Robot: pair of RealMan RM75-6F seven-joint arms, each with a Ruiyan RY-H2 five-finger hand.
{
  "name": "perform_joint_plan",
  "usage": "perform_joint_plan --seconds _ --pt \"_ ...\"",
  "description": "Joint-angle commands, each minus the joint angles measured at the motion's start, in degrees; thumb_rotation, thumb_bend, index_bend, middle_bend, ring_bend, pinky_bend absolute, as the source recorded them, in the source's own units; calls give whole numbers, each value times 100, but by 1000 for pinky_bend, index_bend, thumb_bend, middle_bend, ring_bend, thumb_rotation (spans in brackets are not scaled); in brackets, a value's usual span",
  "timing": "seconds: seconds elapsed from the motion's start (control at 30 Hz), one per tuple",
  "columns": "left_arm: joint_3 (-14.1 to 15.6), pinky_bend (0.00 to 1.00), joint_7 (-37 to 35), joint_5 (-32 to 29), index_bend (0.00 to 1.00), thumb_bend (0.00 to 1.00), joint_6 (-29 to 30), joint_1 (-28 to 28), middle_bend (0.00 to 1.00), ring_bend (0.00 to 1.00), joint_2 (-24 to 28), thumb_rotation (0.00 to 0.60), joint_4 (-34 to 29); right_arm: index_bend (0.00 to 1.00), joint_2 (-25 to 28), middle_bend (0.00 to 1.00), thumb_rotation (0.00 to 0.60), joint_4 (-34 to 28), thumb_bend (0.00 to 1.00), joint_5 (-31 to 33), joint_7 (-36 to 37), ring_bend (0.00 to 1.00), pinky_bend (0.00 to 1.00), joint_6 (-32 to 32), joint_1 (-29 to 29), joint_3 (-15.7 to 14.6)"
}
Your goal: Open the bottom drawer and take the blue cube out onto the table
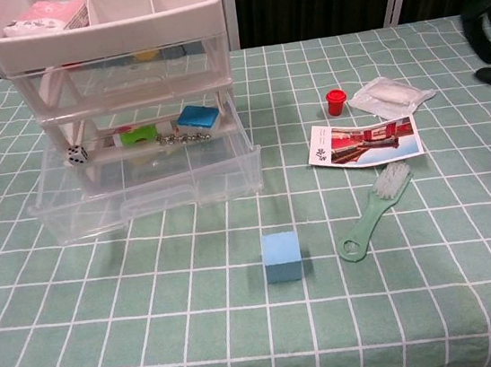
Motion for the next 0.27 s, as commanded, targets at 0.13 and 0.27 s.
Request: perform_joint_plan --seconds 0.13,0.27 --pt "15 196 98 26 237 53 -87 -67 205 178 -32 600 -76 0 773 0 600 -285 293 708 1077 0 0 493 -1085 -136" --pt "10 193 167 33 237 53 -127 -109 205 178 -40 600 -129 0 754 0 600 -172 293 709 1301 0 0 708 -1436 -122"
